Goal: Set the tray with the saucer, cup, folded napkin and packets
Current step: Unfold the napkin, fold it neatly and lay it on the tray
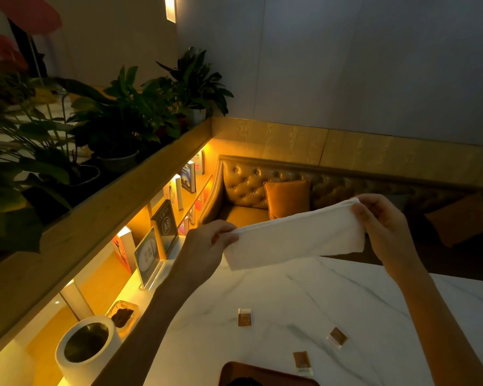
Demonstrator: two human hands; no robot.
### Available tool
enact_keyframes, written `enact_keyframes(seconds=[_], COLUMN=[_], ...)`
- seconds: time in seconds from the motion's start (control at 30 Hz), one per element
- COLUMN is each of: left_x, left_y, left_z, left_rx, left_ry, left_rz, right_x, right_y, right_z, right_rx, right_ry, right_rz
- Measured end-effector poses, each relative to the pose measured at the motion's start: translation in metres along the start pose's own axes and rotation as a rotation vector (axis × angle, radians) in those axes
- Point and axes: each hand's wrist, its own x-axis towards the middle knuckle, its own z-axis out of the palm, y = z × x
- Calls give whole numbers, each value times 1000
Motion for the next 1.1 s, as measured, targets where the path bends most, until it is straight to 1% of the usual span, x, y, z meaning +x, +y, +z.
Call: enact_keyframes(seconds=[0.07,0.13,0.2,0.23,0.3,0.33,0.37,0.5,0.57,0.63,0.7,0.73,0.8,0.93,1.03,1.1], left_x=[-2,2,9,13,16,15,13,8,11,17,24,28,33,29,23,20], left_y=[3,3,0,-3,-12,-18,-23,-32,-30,-28,-26,-26,-24,-23,-26,-28], left_z=[-2,-5,-6,-5,5,13,23,55,58,55,52,51,50,48,47,46], left_rx=[24,-24,-68,-91,-195,-250,-283,-345,-361,-317,-240,-234,-314,-587,-681,-667], left_ry=[25,11,-43,-84,-147,-134,-87,198,315,369,355,339,317,258,212,234], left_rz=[54,59,-10,-76,-209,-246,-257,-229,-155,-45,43,52,-8,-283,-363,-392], right_x=[-4,-6,-8,-8,-10,-12,-13,-18,-19,-20,-21,-22,-23,-27,-33,-37], right_y=[4,6,6,6,9,12,14,26,28,28,29,30,33,40,44,46], right_z=[2,2,6,10,21,27,32,39,37,36,36,37,38,34,32,33], right_rx=[15,23,9,-27,-165,-225,-250,-246,-244,-222,-165,-142,-130,-97,-103,-107], right_ry=[29,65,84,86,103,122,139,164,180,222,270,292,340,371,365,373], right_rz=[1,-12,-14,-16,-44,-61,-72,-68,-53,-24,23,52,104,187,229,247])
